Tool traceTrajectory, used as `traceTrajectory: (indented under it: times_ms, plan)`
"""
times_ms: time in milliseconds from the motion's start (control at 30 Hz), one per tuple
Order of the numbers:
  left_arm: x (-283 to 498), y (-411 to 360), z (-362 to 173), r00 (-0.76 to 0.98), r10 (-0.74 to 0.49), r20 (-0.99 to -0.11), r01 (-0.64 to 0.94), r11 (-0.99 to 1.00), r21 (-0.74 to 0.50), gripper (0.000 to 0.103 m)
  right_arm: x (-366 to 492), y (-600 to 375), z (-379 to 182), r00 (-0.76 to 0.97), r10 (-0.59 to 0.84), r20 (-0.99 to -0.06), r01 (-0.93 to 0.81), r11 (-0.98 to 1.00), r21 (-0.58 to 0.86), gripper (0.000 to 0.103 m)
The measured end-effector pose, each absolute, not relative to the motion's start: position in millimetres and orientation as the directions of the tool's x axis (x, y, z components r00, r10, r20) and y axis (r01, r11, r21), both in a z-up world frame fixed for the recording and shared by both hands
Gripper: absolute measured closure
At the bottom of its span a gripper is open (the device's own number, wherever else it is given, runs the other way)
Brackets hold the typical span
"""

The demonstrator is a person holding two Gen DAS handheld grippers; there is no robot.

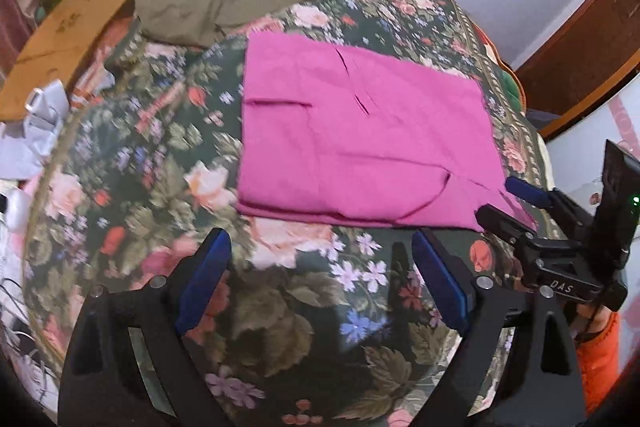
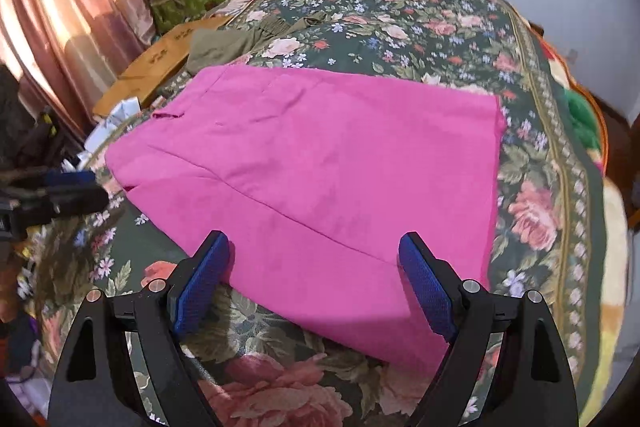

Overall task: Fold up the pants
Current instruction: 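Move the left tool to the pink pants' edge and close on it, then lift the pink pants' edge with the left tool and fold it over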

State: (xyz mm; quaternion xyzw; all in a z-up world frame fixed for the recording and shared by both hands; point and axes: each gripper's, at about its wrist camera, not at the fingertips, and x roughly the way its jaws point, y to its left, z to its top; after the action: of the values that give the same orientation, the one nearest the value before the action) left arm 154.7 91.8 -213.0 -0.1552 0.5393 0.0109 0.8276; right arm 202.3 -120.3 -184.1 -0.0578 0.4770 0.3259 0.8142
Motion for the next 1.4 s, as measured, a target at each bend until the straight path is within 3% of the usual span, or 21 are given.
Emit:
traceTrajectory:
  times_ms: [567, 600, 667, 733, 767, 933, 1133, 1400]
  plan:
    - [191, 121, -234, 0.460, -0.404, -0.791, -0.305, 0.764, -0.568, 0.001, 202, -125, -191, 0.290, 0.520, -0.803, -0.568, 0.769, 0.293, 0.018]
    - [193, 124, -234, 0.472, -0.388, -0.792, -0.323, 0.760, -0.564, 0.007, 202, -125, -191, 0.289, 0.521, -0.803, -0.567, 0.769, 0.295, 0.018]
    - [193, 129, -234, 0.482, -0.316, -0.817, -0.379, 0.765, -0.520, 0.029, 202, -125, -191, 0.288, 0.523, -0.802, -0.566, 0.769, 0.297, 0.018]
    - [193, 130, -232, 0.487, -0.249, -0.837, -0.404, 0.785, -0.469, 0.062, 202, -126, -191, 0.290, 0.522, -0.802, -0.567, 0.769, 0.296, 0.018]
    - [192, 130, -232, 0.490, -0.226, -0.842, -0.409, 0.793, -0.451, 0.067, 202, -126, -191, 0.291, 0.523, -0.801, -0.567, 0.769, 0.296, 0.018]
    - [187, 128, -227, 0.515, -0.176, -0.839, -0.372, 0.836, -0.404, 0.079, 202, -128, -189, 0.299, 0.521, -0.799, -0.558, 0.775, 0.297, 0.018]
    - [180, 118, -195, 0.559, 0.079, -0.825, -0.318, 0.940, -0.126, 0.082, 202, -139, -190, 0.314, 0.510, -0.801, -0.527, 0.796, 0.299, 0.018]
    - [178, 122, -162, 0.613, 0.234, -0.754, -0.313, 0.949, 0.040, 0.083, 202, -152, -194, 0.318, 0.498, -0.807, -0.496, 0.812, 0.307, 0.018]
